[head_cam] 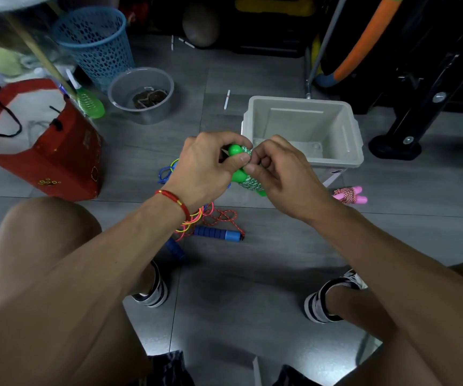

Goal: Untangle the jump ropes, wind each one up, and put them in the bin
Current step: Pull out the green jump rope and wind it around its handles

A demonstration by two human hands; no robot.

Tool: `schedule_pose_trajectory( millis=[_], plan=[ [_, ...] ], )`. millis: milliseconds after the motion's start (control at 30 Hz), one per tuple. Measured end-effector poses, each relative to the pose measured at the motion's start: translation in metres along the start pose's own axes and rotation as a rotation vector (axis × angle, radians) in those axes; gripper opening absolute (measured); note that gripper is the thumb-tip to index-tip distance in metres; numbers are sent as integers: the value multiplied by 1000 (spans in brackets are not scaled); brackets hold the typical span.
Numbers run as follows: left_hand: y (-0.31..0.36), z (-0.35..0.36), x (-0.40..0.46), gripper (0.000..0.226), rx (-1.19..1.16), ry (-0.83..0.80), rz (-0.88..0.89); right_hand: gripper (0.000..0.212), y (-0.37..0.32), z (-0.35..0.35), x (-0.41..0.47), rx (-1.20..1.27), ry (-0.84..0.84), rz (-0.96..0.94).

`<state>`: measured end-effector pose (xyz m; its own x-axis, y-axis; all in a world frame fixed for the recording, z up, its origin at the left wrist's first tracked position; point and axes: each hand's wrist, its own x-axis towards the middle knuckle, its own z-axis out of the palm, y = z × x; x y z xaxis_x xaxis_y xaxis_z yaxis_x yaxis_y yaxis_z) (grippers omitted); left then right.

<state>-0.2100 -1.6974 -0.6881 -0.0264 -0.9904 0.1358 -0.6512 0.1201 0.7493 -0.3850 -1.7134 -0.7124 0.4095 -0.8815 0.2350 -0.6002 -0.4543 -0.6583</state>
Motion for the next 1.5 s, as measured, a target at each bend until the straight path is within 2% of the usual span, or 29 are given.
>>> schedule_pose_trajectory(
  millis=[100, 200, 300, 433, 633, 800, 900, 1067, 1167, 1233, 1300, 1400, 1500],
  plan=[
    [0, 0, -1, 11, -5, -6, 25, 5, 2, -2, 2, 16, 28, 20],
    [-5, 1, 0, 18, -124, -86, 8, 5, 4, -6, 7, 42, 98, 50],
    [-10, 5, 0, 25, -186, -141, -17, 6, 7, -10, 8, -28, 49, 17],
    [-12, 7, 3, 24, -279, -95, -74, 12, 4, -11, 6, -105, -19, -26],
    [-4, 6, 5, 20, -480, -85, -129, 2, -1, -12, 1, -202, 17, -73],
    [-5, 12, 6, 17, -509, -72, -167, 12, 5, -18, 4, -105, 9, -65],
    [-5, 15, 7, 14, -592, -82, -218, 13, 8, -25, 5, -54, 61, -40],
    [-6, 17, 11, 17, -727, -90, -287, 15, 8, -42, 6, -49, 231, 100],
    [-2, 23, 13, 21, -796, -59, -309, 25, 14, -51, 5, -35, 311, 439],
    [4, 28, 17, 23, -851, -32, -323, 35, 15, -58, 2, 161, 279, 738],
    [14, 35, 23, 29, -891, -32, -327, 36, 11, -65, 4, 508, 254, 927],
    [31, 51, 33, 37, -942, -90, -323, 34, 13, -77, 14, 795, 186, 948],
    [45, 70, 48, 39, -905, -145, -292, 23, 30, -89, 29, 877, 217, 954]
  ],
)
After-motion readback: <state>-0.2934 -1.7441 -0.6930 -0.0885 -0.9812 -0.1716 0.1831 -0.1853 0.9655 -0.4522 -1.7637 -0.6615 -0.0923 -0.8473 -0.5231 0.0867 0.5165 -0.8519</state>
